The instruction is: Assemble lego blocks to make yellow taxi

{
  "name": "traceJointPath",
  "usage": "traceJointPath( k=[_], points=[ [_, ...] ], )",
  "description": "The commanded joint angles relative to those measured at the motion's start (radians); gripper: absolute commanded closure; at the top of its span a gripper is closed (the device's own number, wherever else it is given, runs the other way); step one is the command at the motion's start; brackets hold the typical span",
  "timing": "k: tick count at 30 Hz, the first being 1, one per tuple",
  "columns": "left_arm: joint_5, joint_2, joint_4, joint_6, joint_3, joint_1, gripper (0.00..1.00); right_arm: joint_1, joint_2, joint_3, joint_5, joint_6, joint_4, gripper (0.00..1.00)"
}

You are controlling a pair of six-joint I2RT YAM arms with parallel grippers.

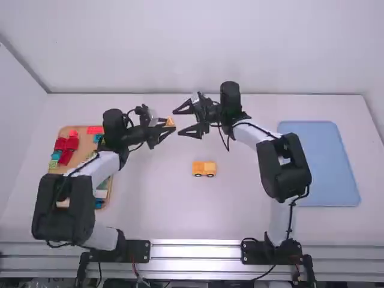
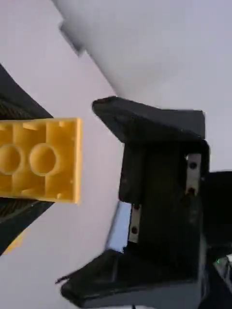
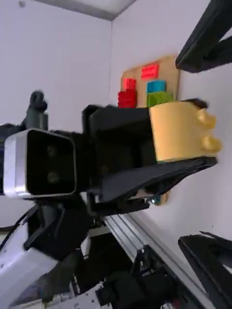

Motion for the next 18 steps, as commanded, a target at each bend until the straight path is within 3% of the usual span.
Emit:
traceJointPath(
  k=[1, 6, 14, 16, 18],
  points=[
    [0.171, 0.052, 0.042, -0.049, 0.026, -0.002, 0.92, 0.004, 0.016, 0.027, -0.079, 0.009, 0.008, 0.23],
    [0.217, 0.113, 0.157, -0.092, 0.039, -0.008, 0.97, 0.005, 0.016, 0.027, -0.079, 0.009, 0.002, 0.45],
    [0.217, 0.118, 0.282, -0.175, 0.037, -0.020, 0.94, 0.004, 0.016, 0.027, -0.079, 0.005, -0.004, 0.38],
    [0.218, 0.118, 0.310, -0.184, 0.037, -0.020, 0.94, 0.006, 0.016, 0.027, -0.077, 0.002, -0.002, 0.40],
    [0.212, 0.118, 0.318, -0.182, 0.037, -0.020, 0.94, 0.012, 0.016, 0.027, -0.079, 0.002, 0.003, 0.48]
  ],
)
